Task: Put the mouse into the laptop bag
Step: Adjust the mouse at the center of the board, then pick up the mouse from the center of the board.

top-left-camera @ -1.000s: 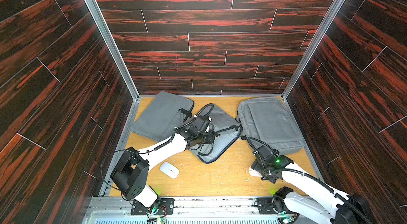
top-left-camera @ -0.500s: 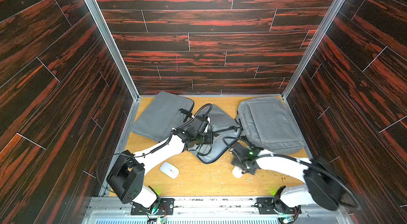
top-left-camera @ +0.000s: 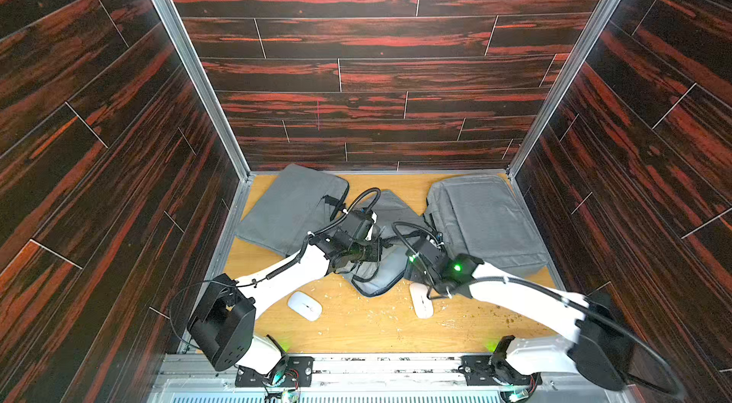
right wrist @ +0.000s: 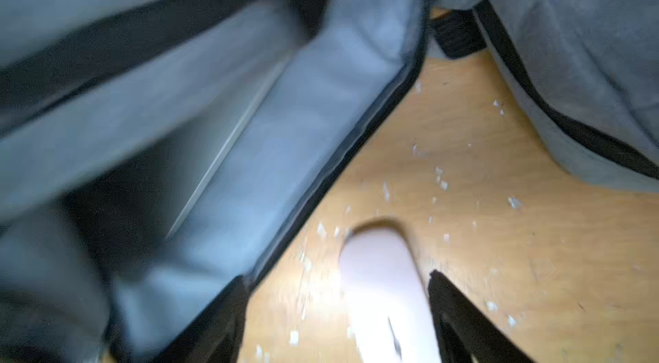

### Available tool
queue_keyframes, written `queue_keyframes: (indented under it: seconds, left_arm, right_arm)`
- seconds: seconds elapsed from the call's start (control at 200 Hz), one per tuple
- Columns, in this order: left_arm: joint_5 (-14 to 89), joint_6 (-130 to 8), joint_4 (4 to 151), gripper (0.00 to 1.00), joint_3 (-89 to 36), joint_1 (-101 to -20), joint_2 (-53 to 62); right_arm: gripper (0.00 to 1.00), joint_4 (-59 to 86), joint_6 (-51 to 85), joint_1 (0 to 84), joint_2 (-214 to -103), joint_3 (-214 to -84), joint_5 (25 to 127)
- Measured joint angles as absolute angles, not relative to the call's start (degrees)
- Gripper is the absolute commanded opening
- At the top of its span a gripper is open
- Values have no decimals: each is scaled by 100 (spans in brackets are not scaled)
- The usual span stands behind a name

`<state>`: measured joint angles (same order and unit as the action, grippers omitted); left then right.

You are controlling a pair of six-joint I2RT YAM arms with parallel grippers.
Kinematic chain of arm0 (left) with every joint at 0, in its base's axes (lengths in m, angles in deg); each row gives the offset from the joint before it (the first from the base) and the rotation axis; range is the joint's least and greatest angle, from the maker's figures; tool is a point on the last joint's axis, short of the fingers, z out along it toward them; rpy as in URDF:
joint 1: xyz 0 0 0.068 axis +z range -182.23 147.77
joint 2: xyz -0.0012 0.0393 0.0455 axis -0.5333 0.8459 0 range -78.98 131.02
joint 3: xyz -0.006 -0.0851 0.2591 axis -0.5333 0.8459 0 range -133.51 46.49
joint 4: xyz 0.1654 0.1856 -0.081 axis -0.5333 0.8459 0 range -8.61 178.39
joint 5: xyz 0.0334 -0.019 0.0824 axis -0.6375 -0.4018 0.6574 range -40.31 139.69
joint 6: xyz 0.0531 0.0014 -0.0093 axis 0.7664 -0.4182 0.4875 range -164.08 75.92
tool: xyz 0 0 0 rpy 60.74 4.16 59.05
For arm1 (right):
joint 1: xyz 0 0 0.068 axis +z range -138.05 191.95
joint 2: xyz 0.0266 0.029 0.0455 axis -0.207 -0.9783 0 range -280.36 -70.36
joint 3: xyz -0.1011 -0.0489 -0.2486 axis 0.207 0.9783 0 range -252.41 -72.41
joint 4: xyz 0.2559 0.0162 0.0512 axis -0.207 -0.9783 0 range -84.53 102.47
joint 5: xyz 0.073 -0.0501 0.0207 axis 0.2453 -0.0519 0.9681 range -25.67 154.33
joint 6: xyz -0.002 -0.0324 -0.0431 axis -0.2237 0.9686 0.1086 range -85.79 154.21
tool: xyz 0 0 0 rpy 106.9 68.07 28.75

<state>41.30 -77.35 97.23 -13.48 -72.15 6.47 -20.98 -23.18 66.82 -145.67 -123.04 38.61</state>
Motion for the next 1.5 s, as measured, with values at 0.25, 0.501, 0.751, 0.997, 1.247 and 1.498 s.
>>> queue_keyframes:
  seconds: [0.25, 0.501, 0.751, 0.997, 1.247, 1.498]
  left_arm:
    - [4117, -7722, 9771, 0, -1341, -7132, 551]
    - [4176, -7713, 9985, 0, -1245, -7084, 284]
    - [4176, -7735, 10029, 0, -1245, -7075, 260]
    - [4176, -7757, 10040, 0, -1245, -7075, 262]
    - [4174, -7757, 10066, 0, -1245, -7075, 266]
    - [4163, -7777, 10073, 0, -1245, -7075, 273]
  right_arm:
    - [84, -2771, -2744, 7980, -15485, -12269, 3699]
    - [92, -2826, -3251, 8245, -15771, -12042, 3610]
    - [92, -2214, -3362, 8223, -15495, -11239, 3605]
    - [62, -1403, -2973, 8068, -15478, -11034, 3549]
    - [46, -736, -2532, 7784, -15220, -10708, 3533]
    - [41, -509, -1612, 7744, -14938, -10636, 3870]
